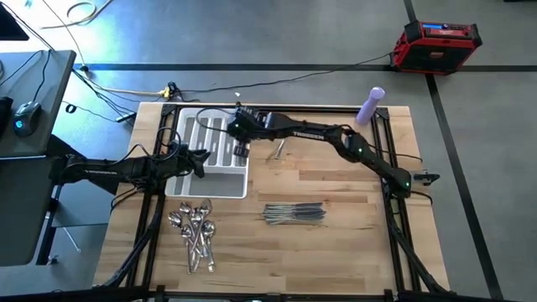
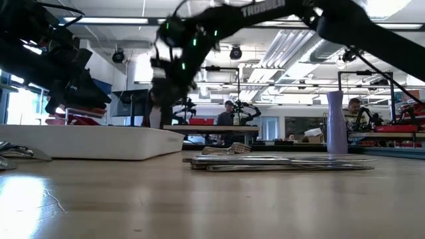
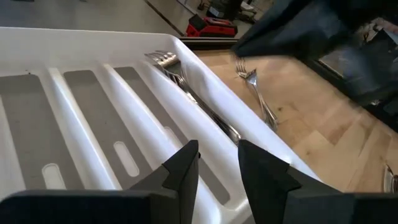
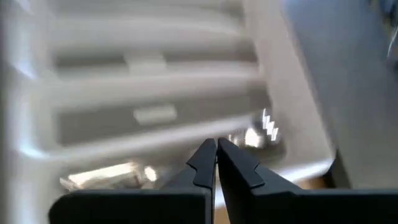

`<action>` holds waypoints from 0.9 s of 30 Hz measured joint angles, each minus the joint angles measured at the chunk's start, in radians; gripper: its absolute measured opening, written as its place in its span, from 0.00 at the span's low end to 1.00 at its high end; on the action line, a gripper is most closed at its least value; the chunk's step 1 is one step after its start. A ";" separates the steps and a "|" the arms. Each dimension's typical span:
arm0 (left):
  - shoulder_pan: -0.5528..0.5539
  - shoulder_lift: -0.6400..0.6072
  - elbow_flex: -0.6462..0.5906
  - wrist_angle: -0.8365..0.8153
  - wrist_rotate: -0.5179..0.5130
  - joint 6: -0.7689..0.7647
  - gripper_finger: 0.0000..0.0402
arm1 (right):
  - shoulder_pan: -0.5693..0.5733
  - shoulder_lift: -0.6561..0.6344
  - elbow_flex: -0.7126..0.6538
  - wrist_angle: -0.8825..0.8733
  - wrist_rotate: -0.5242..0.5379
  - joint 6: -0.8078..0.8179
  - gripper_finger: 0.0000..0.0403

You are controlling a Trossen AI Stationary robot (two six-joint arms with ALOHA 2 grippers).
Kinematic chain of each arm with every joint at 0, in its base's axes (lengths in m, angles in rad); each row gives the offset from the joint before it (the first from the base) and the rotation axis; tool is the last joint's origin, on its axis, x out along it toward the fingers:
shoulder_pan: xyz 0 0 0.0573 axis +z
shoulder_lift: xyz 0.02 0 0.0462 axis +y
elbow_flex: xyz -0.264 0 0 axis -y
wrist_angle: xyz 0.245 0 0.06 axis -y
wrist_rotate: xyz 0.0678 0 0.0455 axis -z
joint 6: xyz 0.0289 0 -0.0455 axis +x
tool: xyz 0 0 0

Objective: Sort silverware
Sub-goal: Put the fork in the silverware tray

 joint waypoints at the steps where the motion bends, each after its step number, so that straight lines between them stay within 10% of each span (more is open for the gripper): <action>1: 0.000 0.000 0.000 0.000 0.000 0.000 0.24 | -0.007 0.004 -0.003 -0.013 -0.013 0.014 0.00; 12: 0.000 0.000 0.000 0.002 -0.001 0.000 0.24 | -0.076 0.034 -0.025 0.034 -0.189 0.184 0.03; 27: 0.000 0.000 0.000 0.003 -0.007 -0.003 0.24 | -0.060 0.072 -0.025 0.097 -0.111 0.273 0.54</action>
